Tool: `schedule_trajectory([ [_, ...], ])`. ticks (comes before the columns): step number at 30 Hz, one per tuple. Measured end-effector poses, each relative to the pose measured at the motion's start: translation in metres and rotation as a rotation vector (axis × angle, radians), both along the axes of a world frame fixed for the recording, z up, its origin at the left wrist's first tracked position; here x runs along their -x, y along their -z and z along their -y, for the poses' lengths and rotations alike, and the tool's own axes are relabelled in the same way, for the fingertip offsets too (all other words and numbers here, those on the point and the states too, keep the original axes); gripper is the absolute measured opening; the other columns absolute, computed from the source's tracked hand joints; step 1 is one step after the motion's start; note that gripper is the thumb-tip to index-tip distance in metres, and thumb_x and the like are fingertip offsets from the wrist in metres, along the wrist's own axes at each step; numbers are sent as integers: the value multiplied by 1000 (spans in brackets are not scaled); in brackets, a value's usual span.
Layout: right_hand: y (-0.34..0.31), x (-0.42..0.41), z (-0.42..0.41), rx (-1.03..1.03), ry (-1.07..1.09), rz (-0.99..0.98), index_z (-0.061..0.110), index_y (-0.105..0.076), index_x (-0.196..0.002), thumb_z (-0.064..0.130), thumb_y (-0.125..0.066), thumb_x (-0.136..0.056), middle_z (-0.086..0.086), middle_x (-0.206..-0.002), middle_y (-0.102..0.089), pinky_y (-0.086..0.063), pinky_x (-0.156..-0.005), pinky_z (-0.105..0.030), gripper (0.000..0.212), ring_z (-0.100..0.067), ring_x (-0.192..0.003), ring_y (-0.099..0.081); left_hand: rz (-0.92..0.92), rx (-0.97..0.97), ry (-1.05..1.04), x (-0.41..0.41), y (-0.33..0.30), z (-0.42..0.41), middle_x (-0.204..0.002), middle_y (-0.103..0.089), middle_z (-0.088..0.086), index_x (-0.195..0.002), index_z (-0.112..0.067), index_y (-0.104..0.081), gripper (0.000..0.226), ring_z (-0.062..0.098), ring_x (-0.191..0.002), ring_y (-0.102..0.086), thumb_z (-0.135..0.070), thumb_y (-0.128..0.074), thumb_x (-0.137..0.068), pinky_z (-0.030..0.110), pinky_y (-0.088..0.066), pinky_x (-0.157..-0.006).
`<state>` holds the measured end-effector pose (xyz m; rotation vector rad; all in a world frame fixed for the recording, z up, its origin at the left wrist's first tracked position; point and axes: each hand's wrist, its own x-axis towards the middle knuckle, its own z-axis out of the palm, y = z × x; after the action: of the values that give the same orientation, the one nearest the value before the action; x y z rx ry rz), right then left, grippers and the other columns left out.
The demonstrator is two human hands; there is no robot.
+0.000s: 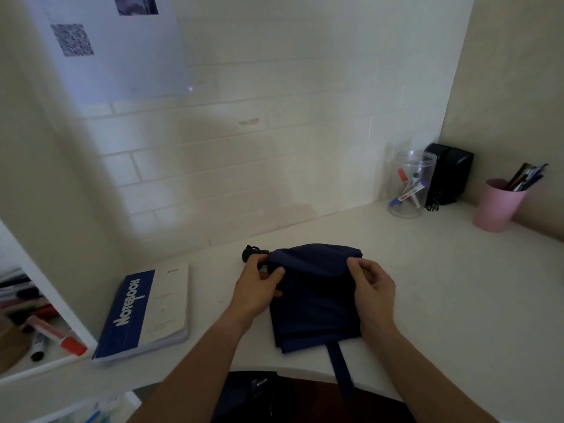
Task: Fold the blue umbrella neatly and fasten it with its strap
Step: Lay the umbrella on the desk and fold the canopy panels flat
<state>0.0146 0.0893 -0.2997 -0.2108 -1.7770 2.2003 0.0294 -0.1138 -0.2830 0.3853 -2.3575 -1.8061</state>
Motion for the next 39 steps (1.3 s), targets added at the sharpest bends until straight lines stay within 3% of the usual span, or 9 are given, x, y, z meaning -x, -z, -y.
schedule_trajectory([
  [4, -10, 3, -2, -2, -46, -19, 16, -73, -96, 26, -71, -92, 1, -82, -77, -54, -73, -25, 11, -5, -75, -69, 10, -98, 51, -6, -7, -1, -110, -62, 2, -122, -16, -51, 27, 24, -90, -71, -26, -62, -100, 11, -50, -52],
  [11, -30, 4, -12, -26, -181, -77, 22, -69, -105, 21, -77, -88, -9, -89, -77, -58, -80, -33, 19, -22, -87, -74, -10, -89, 118, -12, -11, 1, -113, -63, 10, -125, -30, -53, 22, 28, -104, -70, -29, -55, -103, 13, -53, -60],
  [16, -34, 3, -22, -96, -212, -106, 14, -70, -106, 6, -76, -86, -9, -89, -77, -57, -69, -20, 23, -14, -80, -73, 98, -97, 151, -9, -26, 1, -112, -67, 3, -134, -46, -42, 35, 25, -98, -74, -44, -55, -101, 29, -54, -75],
  [22, -42, 6, -25, -56, -248, -76, 13, -71, -103, 8, -78, -85, -8, -85, -78, -56, -66, -20, 20, -12, -76, -73, 244, -156, 173, -3, -30, 8, -122, -67, 5, -124, -26, -62, 33, 23, -103, -74, -45, -62, -97, 41, -51, -102],
  [26, -42, 9, -28, -47, -230, -64, 13, -72, -99, 13, -80, -83, -8, -84, -78, -55, -69, -21, 17, -14, -77, -72, 295, -227, 183, -3, -33, 13, -121, -69, 4, -108, -21, -68, 33, 23, -104, -74, -43, -77, -85, 39, -50, -104],
  [30, -42, 8, -32, -69, -266, -67, 14, -72, -102, 15, -80, -84, -9, -85, -78, -56, -73, -21, 20, -17, -81, -73, 311, -293, 195, -5, -35, 17, -123, -69, 7, -119, -27, -67, 43, 23, -106, -73, -43, -81, -81, 42, -47, -109],
  [34, -41, 8, -36, -135, -297, -92, 16, -73, -102, 14, -81, -82, -11, -93, -77, -57, -77, -23, 22, -18, -88, -73, 333, -291, 230, -7, -40, 19, -124, -69, 7, -115, -28, -73, 38, 24, -108, -73, -42, -82, -81, 42, -47, -110],
  [39, -34, 9, -48, -324, -309, -74, 23, -70, -110, 9, -79, -84, 1, -104, -75, -55, -81, -22, 31, -13, -96, -70, 267, -327, 218, -12, -30, 18, -122, -74, 4, -117, -25, -73, 39, 22, -111, -71, -43, -78, -83, 40, -45, -112],
])
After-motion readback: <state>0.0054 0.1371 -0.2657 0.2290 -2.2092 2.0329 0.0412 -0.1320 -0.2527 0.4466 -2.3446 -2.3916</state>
